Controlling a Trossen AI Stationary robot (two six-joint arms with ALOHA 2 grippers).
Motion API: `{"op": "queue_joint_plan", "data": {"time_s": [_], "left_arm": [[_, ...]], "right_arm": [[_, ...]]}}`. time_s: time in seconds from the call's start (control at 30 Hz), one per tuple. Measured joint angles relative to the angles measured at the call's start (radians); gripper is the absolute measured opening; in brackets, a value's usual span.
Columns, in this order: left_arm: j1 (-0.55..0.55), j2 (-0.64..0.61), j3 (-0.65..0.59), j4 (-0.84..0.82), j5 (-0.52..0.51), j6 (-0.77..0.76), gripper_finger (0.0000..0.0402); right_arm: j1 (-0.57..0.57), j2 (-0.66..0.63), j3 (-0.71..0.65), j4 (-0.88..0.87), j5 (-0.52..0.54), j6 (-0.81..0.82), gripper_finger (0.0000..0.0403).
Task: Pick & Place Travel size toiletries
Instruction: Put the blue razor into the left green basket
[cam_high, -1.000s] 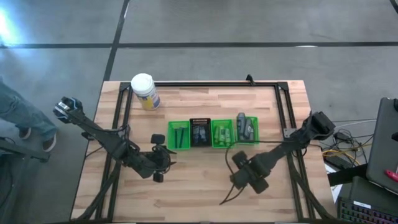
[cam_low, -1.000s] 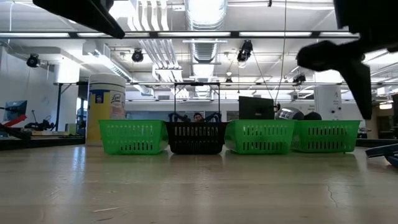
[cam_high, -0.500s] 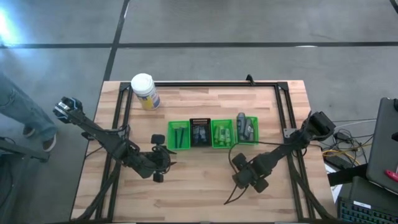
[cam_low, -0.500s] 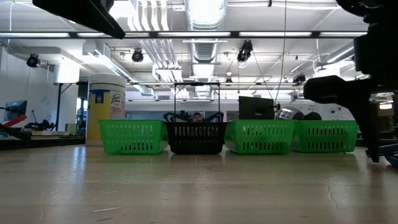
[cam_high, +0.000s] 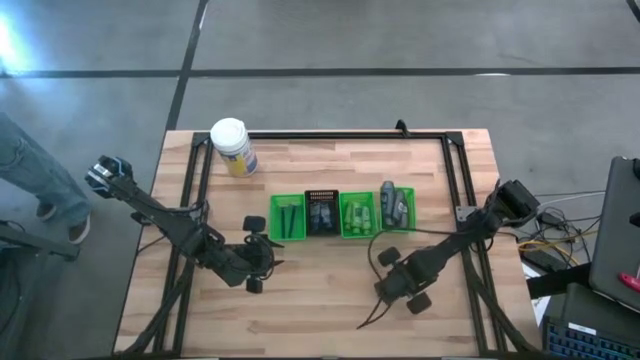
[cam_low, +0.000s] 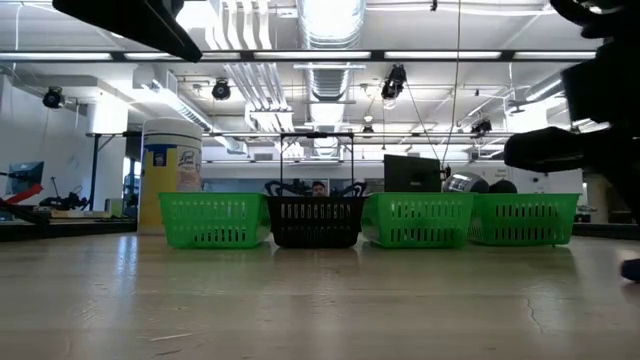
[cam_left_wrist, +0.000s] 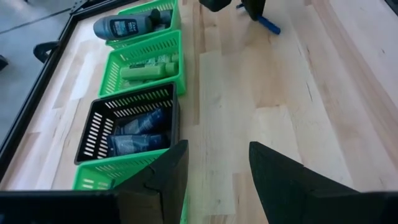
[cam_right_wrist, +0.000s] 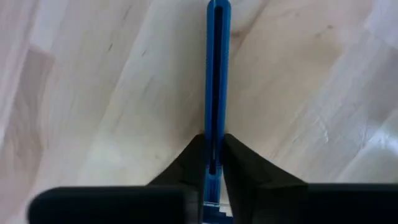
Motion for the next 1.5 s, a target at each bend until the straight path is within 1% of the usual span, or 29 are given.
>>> {"op": "queue_joint_plan", "data": {"time_s": [0.07, 0.13, 0.2, 0.27, 0.33, 0.4, 0.47, 0.53, 0.6, 0.7, 0.77, 0.83, 0.9, 0.97, 1.07, 1.13, 1.2, 1.27, 1.33, 1.5], "left_arm": [[0.000, 0.000, 0.002, 0.005, 0.001, 0.000, 0.0175], [0.000, 0.000, 0.002, 0.010, 0.014, 0.010, 0.0174], [0.000, 0.000, -0.002, 0.013, 0.053, 0.050, 0.0175], [0.000, 0.001, -0.003, 0.016, 0.095, 0.106, 0.0174], [-0.001, 0.005, -0.003, 0.030, 0.100, 0.163, 0.0175], [-0.008, 0.005, -0.003, 0.048, 0.093, 0.247, 0.0175], [-0.013, 0.008, -0.003, 0.080, 0.074, 0.366, 0.0175], [-0.018, 0.011, -0.003, 0.114, 0.056, 0.496, 0.0175], [-0.018, 0.011, -0.003, 0.148, 0.052, 0.626, 0.0175], [-0.018, 0.011, -0.003, 0.182, 0.023, 0.793, 0.0175], [-0.018, 0.011, -0.003, 0.194, -0.003, 0.873, 0.0175], [-0.011, 0.011, -0.003, 0.201, -0.007, 0.931, 0.0175], [-0.002, 0.013, -0.003, 0.199, -0.013, 0.940, 0.0175], [0.000, 0.013, -0.004, 0.199, -0.020, 0.933, 0.0175], [-0.003, 0.009, -0.005, 0.175, -0.055, 0.917, 0.0175], [-0.012, -0.004, -0.005, 0.115, -0.105, 0.875, 0.0175], [-0.017, -0.020, -0.006, 0.062, -0.168, 0.798, 0.0175], [-0.026, -0.039, -0.008, 0.014, -0.185, 0.728, 0.0175], [-0.033, -0.053, -0.011, 0.027, -0.167, 0.710, 0.0175], [-0.045, -0.047, -0.019, 0.044, -0.048, 0.733, 0.0175]], "right_arm": [[-0.007, 0.004, 0.033, 0.007, 0.013, 0.099, 0.0021], [-0.024, 0.008, 0.076, 0.000, 0.021, 0.209, 0.0021], [-0.042, -0.010, 0.129, -0.034, 0.022, 0.302, 0.0022], [-0.063, -0.031, 0.190, -0.026, 0.021, 0.384, 0.0022], [-0.091, -0.046, 0.242, -0.037, 0.002, 0.459, 0.0021], [-0.133, -0.051, 0.289, -0.015, -0.073, 0.511, 0.0022], [-0.170, -0.051, 0.335, 0.028, -0.143, 0.547, 0.0023], [-0.201, -0.051, 0.381, 0.063, -0.192, 0.575, 0.0023], [-0.226, -0.041, 0.423, 0.096, -0.216, 0.592, 0.0024], [-0.266, -0.028, 0.469, 0.088, -0.255, 0.594, 0.0024], [-0.292, -0.007, 0.505, 0.092, -0.267, 0.604, 0.0024], [-0.315, 0.023, 0.529, 0.075, -0.296, 0.607, 0.0024], [-0.330, 0.058, 0.568, 0.100, -0.309, 0.607, 0.0024], [-0.344, 0.098, 0.610, 0.079, -0.333, 0.597, 0.0024], [-0.366, 0.149, 0.677, 0.050, -0.340, 0.585, 0.0024], [-0.381, 0.175, 0.719, 0.011, -0.351, 0.585, 0.0024], [-0.395, 0.205, 0.753, -0.041, -0.355, 0.585, 0.0024], [-0.403, 0.235, 0.788, -0.050, -0.376, 0.574, 0.0024], [-0.405, 0.258, 0.824, -0.055, -0.385, 0.556, 0.0024], [-0.412, 0.302, 0.932, -0.091, -0.391, 0.528, 0.0024]]}}
